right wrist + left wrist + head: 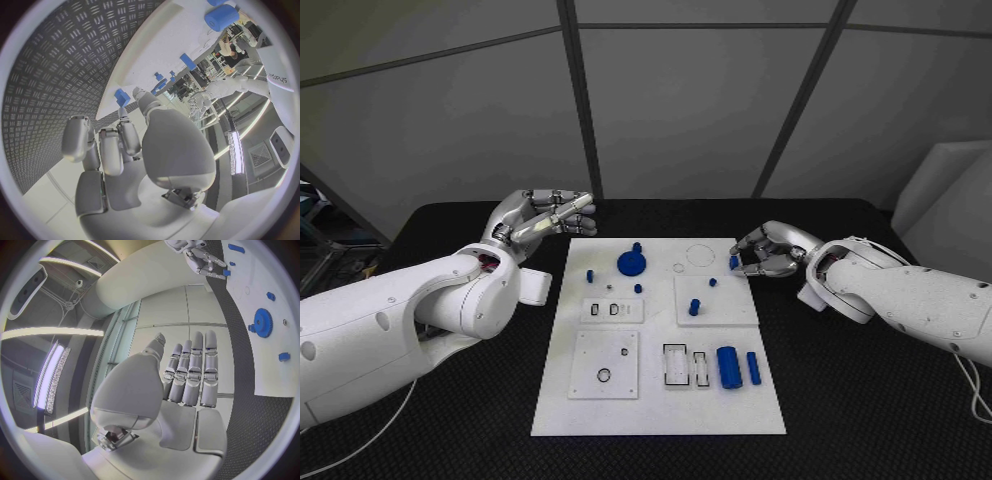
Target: Assemble the parts on the task board
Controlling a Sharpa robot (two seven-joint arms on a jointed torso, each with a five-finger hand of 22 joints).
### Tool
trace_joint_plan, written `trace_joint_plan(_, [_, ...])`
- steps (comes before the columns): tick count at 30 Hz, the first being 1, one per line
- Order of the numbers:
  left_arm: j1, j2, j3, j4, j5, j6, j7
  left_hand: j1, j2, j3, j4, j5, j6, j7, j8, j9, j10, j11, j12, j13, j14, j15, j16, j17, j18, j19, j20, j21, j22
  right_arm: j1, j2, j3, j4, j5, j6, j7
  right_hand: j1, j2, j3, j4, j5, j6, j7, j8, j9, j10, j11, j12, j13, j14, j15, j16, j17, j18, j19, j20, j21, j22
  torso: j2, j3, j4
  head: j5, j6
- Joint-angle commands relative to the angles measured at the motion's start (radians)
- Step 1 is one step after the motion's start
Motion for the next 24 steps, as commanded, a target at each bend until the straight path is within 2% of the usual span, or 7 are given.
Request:
trace_joint_plan(1, [0.0,0.001,0.0,0.0,-0.009,0.012,0.006,0.003,0.005,0.0,-0.004,0.0,0.005,0.001,-0.006,-0.001,0.002,0.001,-0.004,-0.001,0.0,0.008,-0.005,-0.001,-0.005,-0.005,0.001,-0.003,-0.001,0.001,0.006,0.0,-0.01,-0.014,-0.002,0.0,0.004,0.014,-0.005,0.002,0.007,-0.001,0.002,0.006,0.002,0.003,0.003,0.001,0.031,0.078,0.004,0.005,0.144,0.004,0.009,0.0,0.002,0.004,0.0,-0.0007,-0.0002,0.001,0.0])
trace_joint_plan(11, [0.0,-0.001,0.0,0.001,-0.009,0.014,0.005,0.003,0.005,0.0,-0.005,0.0,0.005,0.001,-0.007,-0.001,0.002,0.002,-0.005,-0.001,0.001,0.008,-0.007,-0.002,-0.005,-0.006,0.001,-0.004,-0.002,0.0,0.018,0.0,-0.028,-0.011,-0.005,-0.002,0.004,0.034,-0.003,0.005,0.004,0.023,0.003,0.017,0.007,0.013,0.004,0.013,0.043,0.082,0.005,0.012,0.158,0.0,0.023,0.002,0.013,0.024,-0.001,-0.0008,-0.001,0.004,0.001])
trace_joint_plan(17, [0.0,-0.002,0.0,0.001,-0.009,0.015,0.003,0.004,0.007,0.001,-0.005,0.0,0.005,0.001,-0.007,-0.001,0.002,0.002,-0.005,-0.001,0.001,0.009,-0.008,-0.002,-0.005,-0.006,0.001,-0.004,-0.002,-0.001,0.028,0.0,-0.033,-0.011,-0.003,-0.001,0.006,0.056,0.005,0.006,-0.016,0.077,-0.007,0.042,0.014,0.024,-0.004,0.026,0.055,0.084,0.0,0.016,0.165,-0.001,0.03,-0.001,0.018,0.035,-0.001,-0.0005,0.0,0.004,0.0])
trace_joint_plan(24, [0.0,-0.002,0.0,0.001,-0.009,0.016,0.002,0.005,0.009,0.002,-0.005,0.0,0.005,0.002,-0.008,-0.001,0.002,0.002,-0.006,-0.002,0.002,0.009,-0.01,-0.002,-0.005,-0.006,0.002,-0.004,-0.002,-0.001,0.034,0.001,-0.04,-0.011,-0.009,-0.004,0.009,0.068,0.014,0.006,-0.026,0.101,-0.015,0.051,0.015,0.031,-0.011,0.034,0.064,0.086,-0.006,0.02,0.174,-0.004,0.038,-0.006,0.025,0.047,-0.001,0.0001,-0.0007,0.003,0.001])
